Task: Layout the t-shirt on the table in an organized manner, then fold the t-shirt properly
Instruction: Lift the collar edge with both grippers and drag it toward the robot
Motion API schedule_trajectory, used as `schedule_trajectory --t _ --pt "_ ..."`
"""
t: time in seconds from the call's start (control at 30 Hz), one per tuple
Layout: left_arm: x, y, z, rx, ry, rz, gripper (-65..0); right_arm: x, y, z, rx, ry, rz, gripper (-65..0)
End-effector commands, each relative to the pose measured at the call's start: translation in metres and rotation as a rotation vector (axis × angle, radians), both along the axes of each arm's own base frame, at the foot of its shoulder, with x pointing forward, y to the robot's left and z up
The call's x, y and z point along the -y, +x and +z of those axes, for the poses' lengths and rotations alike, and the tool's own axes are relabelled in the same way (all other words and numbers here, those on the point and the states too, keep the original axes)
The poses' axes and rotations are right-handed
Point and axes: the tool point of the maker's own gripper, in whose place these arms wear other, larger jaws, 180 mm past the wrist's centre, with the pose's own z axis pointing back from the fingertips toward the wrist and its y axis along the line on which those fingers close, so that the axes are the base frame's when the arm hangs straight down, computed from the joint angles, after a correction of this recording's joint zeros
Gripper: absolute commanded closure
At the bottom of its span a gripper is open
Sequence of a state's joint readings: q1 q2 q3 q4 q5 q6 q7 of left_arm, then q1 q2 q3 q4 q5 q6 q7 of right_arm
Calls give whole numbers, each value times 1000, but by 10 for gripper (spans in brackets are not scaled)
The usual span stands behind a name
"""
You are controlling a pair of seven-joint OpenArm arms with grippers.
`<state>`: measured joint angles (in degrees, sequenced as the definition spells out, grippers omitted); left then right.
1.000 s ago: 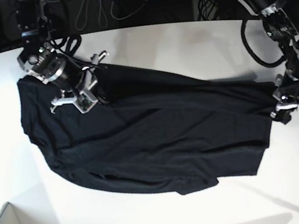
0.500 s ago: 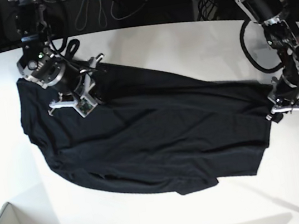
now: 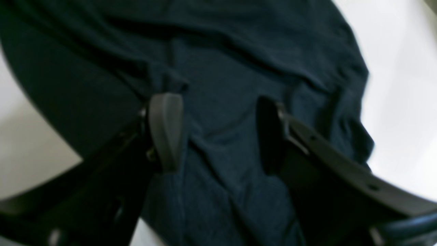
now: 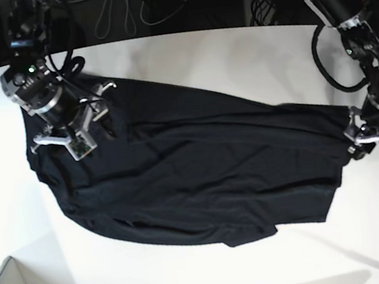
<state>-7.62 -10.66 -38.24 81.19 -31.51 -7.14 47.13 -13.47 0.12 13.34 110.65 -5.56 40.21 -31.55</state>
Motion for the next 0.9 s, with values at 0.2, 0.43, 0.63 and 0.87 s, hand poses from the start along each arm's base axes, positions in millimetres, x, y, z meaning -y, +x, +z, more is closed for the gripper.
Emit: schedule_trajectory --t 0.2,0.43,0.63,0.87 --pt "-4 -30 -33 -59 -23 42 -352 18 -25 -6 -25 -3 -51 -346" --pt "-11 -34 -64 -76 -45 105 -352 18 -39 -16 -65 -4 -51 -344" --pt "4 -14 -70 -67 -35 62 -352 19 -43 -19 -77 -7 -51 -344" --pt "28 -3 -85 -69 -15 8 -346 44 -46 -17 -76 -32 -119 -347"
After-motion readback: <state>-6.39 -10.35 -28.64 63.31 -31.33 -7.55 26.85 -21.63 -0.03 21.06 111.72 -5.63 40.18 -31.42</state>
